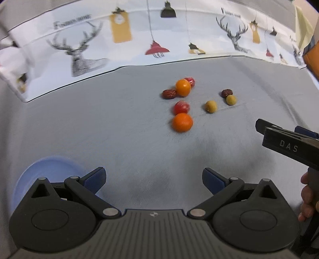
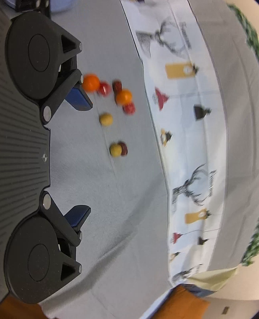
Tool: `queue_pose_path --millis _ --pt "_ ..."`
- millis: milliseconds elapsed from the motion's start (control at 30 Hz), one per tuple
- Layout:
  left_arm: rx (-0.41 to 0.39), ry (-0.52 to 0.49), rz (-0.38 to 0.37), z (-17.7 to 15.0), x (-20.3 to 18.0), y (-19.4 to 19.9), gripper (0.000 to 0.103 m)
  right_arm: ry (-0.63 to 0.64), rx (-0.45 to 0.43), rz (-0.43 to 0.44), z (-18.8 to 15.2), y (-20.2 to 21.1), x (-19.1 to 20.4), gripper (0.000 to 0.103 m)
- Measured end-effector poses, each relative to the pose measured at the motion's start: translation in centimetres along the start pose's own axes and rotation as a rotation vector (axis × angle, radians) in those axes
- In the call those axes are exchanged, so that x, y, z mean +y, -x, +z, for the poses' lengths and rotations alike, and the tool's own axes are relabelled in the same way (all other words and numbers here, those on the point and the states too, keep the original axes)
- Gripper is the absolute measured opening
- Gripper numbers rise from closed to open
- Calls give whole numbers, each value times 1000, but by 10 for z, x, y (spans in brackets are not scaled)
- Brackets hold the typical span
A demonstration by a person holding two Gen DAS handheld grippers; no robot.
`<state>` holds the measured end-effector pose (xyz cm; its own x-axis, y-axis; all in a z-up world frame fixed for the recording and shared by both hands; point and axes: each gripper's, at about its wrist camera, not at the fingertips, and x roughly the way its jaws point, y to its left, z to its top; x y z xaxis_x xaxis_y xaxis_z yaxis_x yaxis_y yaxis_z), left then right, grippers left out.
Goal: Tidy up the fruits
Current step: 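Grasp a mandarin with the left tool while the right tool grasps a yellow fruit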
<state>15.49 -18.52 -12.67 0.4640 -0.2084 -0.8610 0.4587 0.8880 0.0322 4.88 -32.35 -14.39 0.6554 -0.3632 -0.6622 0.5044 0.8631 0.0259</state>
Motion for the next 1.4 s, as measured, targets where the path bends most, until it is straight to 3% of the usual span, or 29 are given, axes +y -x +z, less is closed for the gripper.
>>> queue_pose_path --millis 200,400,533,667,733,767,800,833,900,1000,1133,1267,1400 --pt "30 -13 5 40 -18 -69 103 -85 36 -10 10 -81 -6 100" --pt "72 -21 7 61 -22 -129 103 -60 76 -24 14 -149 -5 102" --pt "15 -10 -17 65 -17 -139 103 10 -17 -29 15 -166 4 102" --pt "11 -17 -15 63 -17 -138 103 11 -36 -35 15 -167 6 102" --pt "10 -10 -19 65 -18 -133 89 8 -35 -30 15 -166 5 100" --pt "-16 -25 -37 64 -20 -126 60 2 -40 -19 16 -163 6 82" --pt "-24 -60 -55 65 -25 -121 39 7 -55 -15 15 -157 7 42" --pt "-13 -91 -59 66 -29 -117 39 11 -57 5 15 -152 7 27" --pt "-1 -90 -94 65 -28 -112 39 -12 -55 16 12 -147 5 27" --pt "2 -73 -72 61 -21 -92 39 -55 -69 -32 13 -142 -4 27" --pt "-22 -18 -49 44 4 -32 39 -126 -105 -102 20 -104 -22 27" --pt "-65 -26 12 11 26 42 39 -115 -179 -44 21 -24 -30 27" --pt "-59 -9 64 -31 49 106 39 -54 -176 81 1 62 -23 27"
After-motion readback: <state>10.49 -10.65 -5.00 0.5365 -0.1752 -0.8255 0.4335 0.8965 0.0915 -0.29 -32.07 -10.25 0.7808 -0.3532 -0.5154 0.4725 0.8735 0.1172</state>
